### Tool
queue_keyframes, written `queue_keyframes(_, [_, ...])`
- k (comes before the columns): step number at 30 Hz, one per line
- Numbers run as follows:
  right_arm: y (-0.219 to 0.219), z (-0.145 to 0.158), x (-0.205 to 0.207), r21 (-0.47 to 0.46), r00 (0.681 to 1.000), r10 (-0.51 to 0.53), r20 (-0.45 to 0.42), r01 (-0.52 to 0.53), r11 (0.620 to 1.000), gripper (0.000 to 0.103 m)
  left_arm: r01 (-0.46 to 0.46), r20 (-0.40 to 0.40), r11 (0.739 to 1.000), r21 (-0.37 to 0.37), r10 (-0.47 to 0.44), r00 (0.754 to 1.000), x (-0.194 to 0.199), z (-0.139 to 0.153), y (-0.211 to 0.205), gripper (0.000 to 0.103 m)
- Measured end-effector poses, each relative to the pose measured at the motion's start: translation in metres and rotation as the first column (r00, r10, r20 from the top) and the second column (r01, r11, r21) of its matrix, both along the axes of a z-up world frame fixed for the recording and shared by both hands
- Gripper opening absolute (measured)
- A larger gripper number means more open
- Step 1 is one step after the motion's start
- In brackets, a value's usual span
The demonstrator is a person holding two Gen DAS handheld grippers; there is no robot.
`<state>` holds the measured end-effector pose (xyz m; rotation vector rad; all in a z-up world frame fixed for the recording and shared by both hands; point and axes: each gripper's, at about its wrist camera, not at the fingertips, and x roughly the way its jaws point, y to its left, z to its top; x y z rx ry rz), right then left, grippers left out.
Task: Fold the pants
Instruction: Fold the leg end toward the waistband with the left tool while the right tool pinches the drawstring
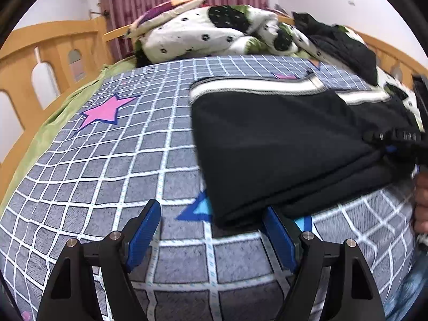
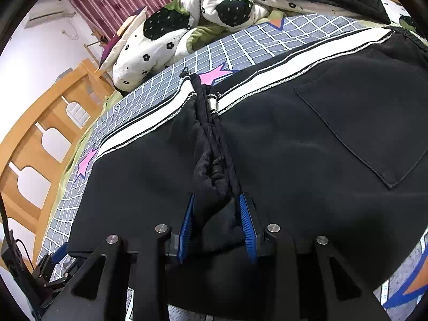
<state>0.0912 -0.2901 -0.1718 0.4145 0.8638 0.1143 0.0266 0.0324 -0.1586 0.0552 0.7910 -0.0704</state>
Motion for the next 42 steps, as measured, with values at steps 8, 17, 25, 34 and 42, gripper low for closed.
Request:
queue_keyframes(8, [-0.001, 0.006, -0.005, 0.030, 0.999, 0.006, 0.032, -0.007, 1.000, 0.026, -0.074, -0.046, 0.992, -0.098, 0.070, 0.997, 0.003, -0.003, 0.021, 0.077])
queue_keyframes(17, [-0.019, 0.032, -0.042, 0.110, 0.989, 0.009, 0.150, -0.026, 0.994, 0.017, -0.047, -0.050, 0.992, -0.120, 0.041, 0.998, 0.006, -0.003, 0.020, 0.077])
queue_keyframes(25, [-0.024, -0.007, -0.042, 0.132, 0.998, -0.010, 0.058, 0.003, 0.991, 0.028, -0.067, -0.062, 0.989, -0.134, 0.059, 0.996, 0.020, -0.006, 0.006, 0.076])
queue_keyframes(34, [-0.029, 0.020, -0.052, 0.157, 0.987, -0.019, 0.159, -0.006, 0.988, 0.019, 0.002, -0.024, 0.985, -0.171, -0.006, 1.000, 0.009, 0.004, 0.009, 0.010])
queue_keyframes(42, [-0.008, 0.015, -0.048, -0.123, 0.997, 0.033, 0.074, -0.024, 0.992, 0.031, -0.049, -0.074, 0.988, -0.148, 0.038, 0.997, -0.005, -0.003, 0.027, 0.056])
